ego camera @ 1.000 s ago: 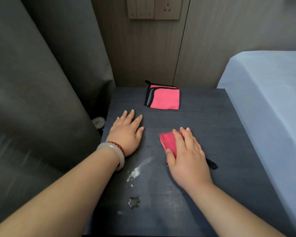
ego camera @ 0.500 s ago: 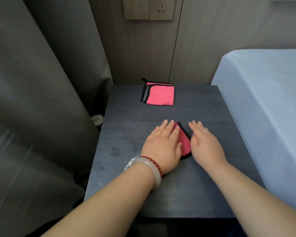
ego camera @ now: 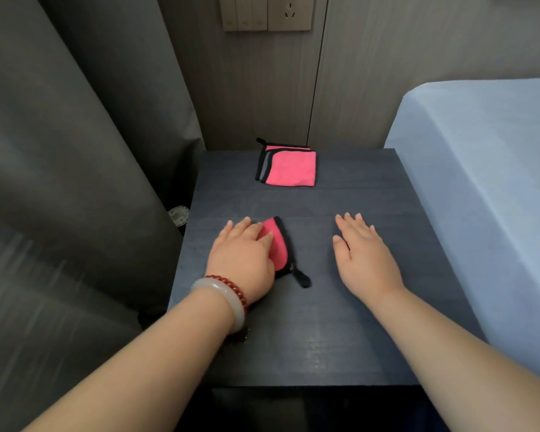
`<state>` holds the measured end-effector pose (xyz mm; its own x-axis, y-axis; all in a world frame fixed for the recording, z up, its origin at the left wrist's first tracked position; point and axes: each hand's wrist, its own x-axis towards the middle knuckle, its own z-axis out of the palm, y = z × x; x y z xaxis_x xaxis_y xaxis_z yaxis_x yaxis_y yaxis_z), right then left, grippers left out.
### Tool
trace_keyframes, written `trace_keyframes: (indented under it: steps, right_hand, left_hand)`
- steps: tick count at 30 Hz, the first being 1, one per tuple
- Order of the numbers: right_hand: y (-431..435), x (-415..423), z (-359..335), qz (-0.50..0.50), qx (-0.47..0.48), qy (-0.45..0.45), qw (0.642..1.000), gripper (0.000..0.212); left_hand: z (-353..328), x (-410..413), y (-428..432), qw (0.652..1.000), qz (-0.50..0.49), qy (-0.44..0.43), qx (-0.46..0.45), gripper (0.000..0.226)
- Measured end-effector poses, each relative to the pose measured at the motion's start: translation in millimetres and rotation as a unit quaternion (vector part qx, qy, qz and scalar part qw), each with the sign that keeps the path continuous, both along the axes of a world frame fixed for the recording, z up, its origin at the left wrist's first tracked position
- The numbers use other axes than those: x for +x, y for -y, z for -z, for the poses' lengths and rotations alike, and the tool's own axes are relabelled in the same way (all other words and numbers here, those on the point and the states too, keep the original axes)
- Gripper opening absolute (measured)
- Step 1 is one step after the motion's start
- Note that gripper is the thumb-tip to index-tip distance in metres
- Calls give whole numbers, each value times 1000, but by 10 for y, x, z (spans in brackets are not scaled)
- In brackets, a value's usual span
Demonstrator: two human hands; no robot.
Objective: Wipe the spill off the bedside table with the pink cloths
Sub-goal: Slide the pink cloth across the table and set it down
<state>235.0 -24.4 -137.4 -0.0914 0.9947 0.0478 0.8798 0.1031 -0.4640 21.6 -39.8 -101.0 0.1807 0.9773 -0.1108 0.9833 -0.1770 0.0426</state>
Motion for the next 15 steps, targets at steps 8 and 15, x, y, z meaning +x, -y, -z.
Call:
trace_keyframes:
  steps: [8, 15]
  right_hand:
    - [-199, -479, 45, -42, -5, 114, 993, 52]
    - [-204, -471, 78, -44, -19, 135, 990, 53]
  left_hand:
    - [229, 223, -55, 997, -58, 40, -26, 65]
    - [232, -291, -517, 986, -157, 10, -49, 64]
